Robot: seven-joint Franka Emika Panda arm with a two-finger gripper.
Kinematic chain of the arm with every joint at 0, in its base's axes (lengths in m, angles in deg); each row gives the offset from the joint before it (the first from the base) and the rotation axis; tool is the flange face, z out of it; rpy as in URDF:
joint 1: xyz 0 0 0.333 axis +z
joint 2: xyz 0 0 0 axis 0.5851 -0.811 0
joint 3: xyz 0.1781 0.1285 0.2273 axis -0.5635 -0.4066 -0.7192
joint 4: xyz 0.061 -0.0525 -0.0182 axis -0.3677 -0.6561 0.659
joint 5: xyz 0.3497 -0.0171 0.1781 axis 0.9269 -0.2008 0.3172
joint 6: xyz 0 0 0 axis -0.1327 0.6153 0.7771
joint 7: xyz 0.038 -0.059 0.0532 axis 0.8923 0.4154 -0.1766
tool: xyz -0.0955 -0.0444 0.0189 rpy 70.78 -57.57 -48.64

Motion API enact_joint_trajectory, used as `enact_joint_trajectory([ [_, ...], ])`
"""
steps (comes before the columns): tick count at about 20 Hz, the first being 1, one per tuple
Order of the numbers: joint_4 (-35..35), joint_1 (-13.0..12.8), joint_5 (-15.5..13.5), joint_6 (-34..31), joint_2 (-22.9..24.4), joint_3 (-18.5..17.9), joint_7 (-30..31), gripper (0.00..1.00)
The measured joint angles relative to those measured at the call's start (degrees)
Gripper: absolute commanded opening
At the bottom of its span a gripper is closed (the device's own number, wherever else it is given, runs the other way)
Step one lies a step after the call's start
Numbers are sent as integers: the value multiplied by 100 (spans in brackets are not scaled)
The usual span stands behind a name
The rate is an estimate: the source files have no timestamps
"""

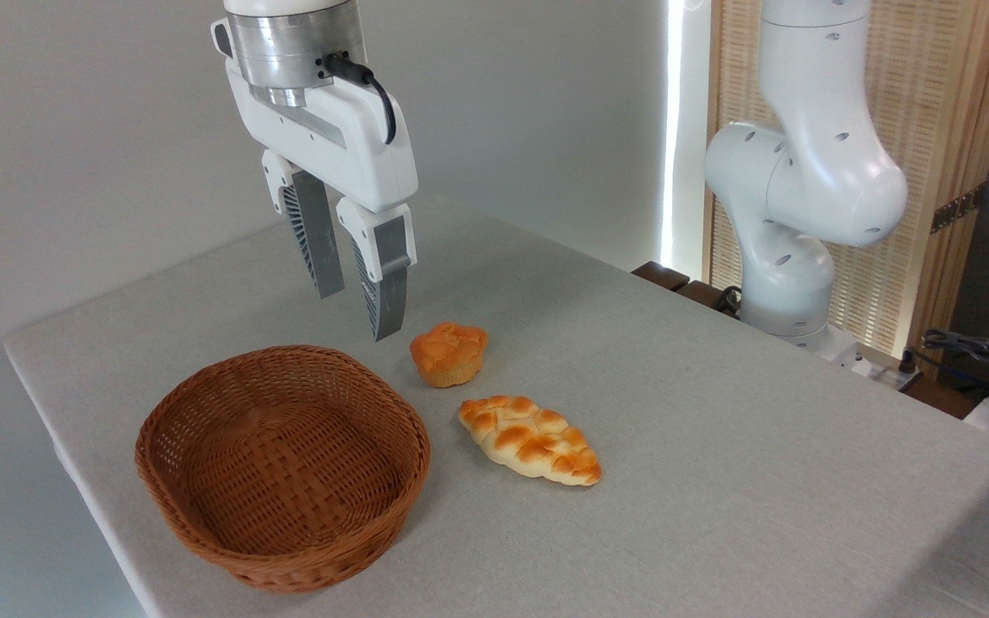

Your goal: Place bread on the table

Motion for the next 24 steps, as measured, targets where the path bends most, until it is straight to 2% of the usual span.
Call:
enact_joint_trajectory([
  [15,121,15,50,-12,-61,-83,0,100],
  [19,133,42,345,-19,-98,-7,0,100],
  [24,159,207,381,-96,-101,225,2,100],
])
